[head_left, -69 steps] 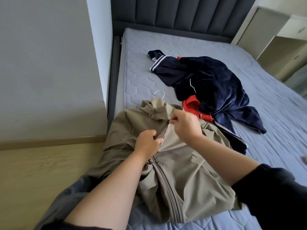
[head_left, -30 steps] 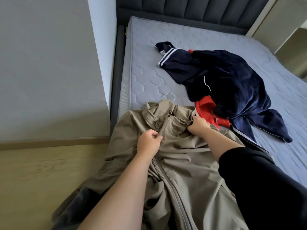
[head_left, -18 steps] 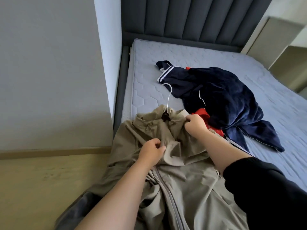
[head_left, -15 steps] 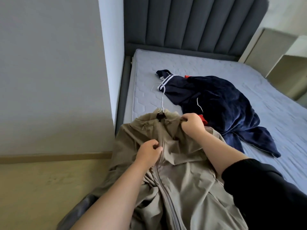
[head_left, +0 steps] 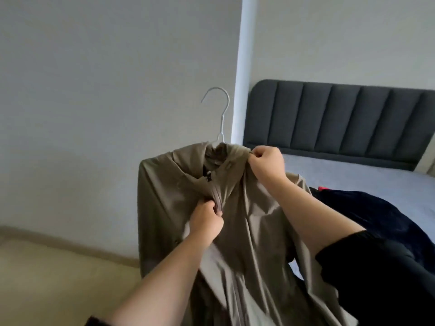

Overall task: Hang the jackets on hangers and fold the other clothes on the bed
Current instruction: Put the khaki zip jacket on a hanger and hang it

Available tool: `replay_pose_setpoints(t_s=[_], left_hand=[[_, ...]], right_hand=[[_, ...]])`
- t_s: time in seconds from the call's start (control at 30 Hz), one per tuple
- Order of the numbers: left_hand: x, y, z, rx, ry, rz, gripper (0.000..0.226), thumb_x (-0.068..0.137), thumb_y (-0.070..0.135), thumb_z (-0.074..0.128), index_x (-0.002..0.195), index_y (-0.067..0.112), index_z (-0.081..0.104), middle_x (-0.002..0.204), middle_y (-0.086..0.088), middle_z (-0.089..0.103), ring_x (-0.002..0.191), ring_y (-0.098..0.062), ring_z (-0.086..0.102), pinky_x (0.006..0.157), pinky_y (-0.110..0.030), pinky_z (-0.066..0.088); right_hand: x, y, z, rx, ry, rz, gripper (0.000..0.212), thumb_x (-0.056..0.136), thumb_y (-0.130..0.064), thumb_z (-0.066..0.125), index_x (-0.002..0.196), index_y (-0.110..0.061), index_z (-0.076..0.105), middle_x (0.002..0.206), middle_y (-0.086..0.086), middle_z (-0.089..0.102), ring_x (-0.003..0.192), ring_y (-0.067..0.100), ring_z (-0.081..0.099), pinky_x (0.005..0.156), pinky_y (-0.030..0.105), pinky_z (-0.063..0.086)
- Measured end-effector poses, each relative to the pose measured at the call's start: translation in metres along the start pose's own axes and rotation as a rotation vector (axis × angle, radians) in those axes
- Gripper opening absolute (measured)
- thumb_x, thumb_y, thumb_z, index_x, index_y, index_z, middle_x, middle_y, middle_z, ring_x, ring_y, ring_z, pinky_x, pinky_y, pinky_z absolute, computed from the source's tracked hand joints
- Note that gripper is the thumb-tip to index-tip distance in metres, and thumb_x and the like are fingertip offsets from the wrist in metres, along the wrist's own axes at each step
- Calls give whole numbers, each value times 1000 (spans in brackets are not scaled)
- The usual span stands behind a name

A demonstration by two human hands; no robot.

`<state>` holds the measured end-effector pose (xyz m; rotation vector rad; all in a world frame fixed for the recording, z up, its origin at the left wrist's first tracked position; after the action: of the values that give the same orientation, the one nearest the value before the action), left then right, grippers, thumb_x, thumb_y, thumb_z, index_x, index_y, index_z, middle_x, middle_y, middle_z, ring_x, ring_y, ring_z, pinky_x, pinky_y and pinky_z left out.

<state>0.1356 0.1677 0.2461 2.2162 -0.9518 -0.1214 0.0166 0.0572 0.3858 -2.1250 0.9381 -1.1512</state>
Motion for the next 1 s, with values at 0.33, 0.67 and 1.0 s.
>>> replay_pose_setpoints(t_s=[0.33,0.67,1.0], left_hand=[[12,-35,-219,419,183,103,36,94,39,49,116,14,62,122,-9,62,115,-28,56,93,-32,45],[-41,-107,-469,459,753,-365,58,94,57,35,125,12,56,129,-13,54,122,-33,46,95,-40,40],[-65,-145,-553,144,570,-475,23,86,18,63,104,4,67,110,-11,66,100,-23,62,72,-21,48]], right_hand=[[25,-205,54,136,6,-352,16,78,-3,48,72,-10,61,68,11,60,74,34,55,63,33,42],[9,-279,150,319,-198,-418,27,74,4,46,61,-18,52,65,8,58,73,30,56,66,32,42],[-20,-351,198,473,-234,-437,23,78,5,43,80,-8,62,73,13,63,74,30,58,67,31,43]])
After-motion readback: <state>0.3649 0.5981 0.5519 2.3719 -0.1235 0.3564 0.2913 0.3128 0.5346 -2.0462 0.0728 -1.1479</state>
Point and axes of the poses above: each hand's wrist, its own x-axis towards the middle knuckle, its own z-axis out of the palm, y = z × x, the point moved 7 cm from there along x, towards the middle knuckle
